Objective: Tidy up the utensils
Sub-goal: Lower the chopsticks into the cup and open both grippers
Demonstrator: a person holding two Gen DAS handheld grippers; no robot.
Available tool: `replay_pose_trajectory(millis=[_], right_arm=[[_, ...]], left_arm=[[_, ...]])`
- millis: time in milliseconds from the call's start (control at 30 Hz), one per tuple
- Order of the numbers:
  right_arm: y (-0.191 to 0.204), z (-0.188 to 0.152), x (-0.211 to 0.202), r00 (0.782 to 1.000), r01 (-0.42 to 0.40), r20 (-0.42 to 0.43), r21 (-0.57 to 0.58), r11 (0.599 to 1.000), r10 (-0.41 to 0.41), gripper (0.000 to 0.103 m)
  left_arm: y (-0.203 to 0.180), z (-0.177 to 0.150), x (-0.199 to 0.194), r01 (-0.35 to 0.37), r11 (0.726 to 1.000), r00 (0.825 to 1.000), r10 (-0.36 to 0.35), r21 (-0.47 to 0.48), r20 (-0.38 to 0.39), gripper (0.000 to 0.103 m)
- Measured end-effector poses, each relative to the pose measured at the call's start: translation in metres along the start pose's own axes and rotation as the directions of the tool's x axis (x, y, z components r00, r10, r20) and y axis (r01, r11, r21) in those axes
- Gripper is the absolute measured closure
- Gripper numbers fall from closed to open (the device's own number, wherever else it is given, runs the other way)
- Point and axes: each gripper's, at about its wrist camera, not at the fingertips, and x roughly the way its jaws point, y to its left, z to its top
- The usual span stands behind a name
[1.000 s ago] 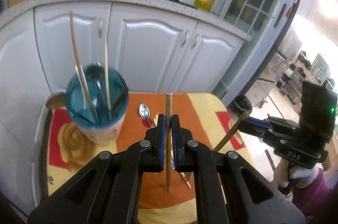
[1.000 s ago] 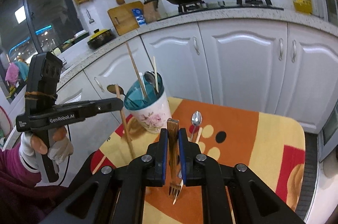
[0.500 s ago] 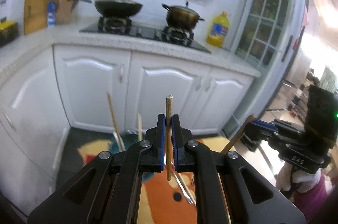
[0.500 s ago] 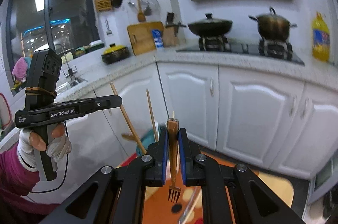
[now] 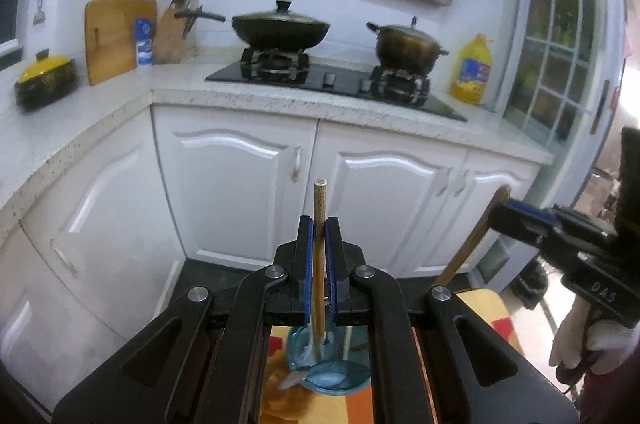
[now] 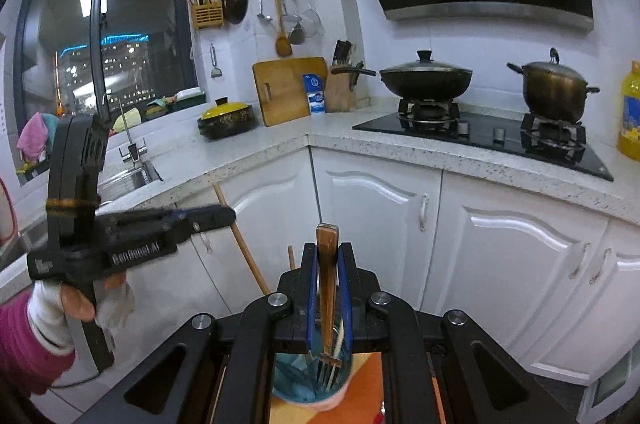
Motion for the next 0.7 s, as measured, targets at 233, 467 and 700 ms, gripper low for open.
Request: replay_pose_trajectory(millis=[233,467,700], right_arm=[[-0.004,-0.021,0.041,0.998,0.009,-0.07,0.017,1.0,-0.008,0.094],[-0.015,-0.054,0.074,0.986,0.009,-0.167,0.054,0.999,0.0,0.094],[-0.026,-0.065,0.085,0.982,0.005,-0.191,0.081,0.997,0.011,0.094]], left_arm=[[0.001,-0.023,0.034,-0.024,1.0,0.997,0.024,0.003,-0.076,0.099],[-0.003,-0.041,0.054,-0.021,1.0,0.992,0.021,-0.002,-0.126,0.099],[-0.008,-0.05,0.064,-0.029,1.0,0.99,0.029,0.0,-0.138,0.099]])
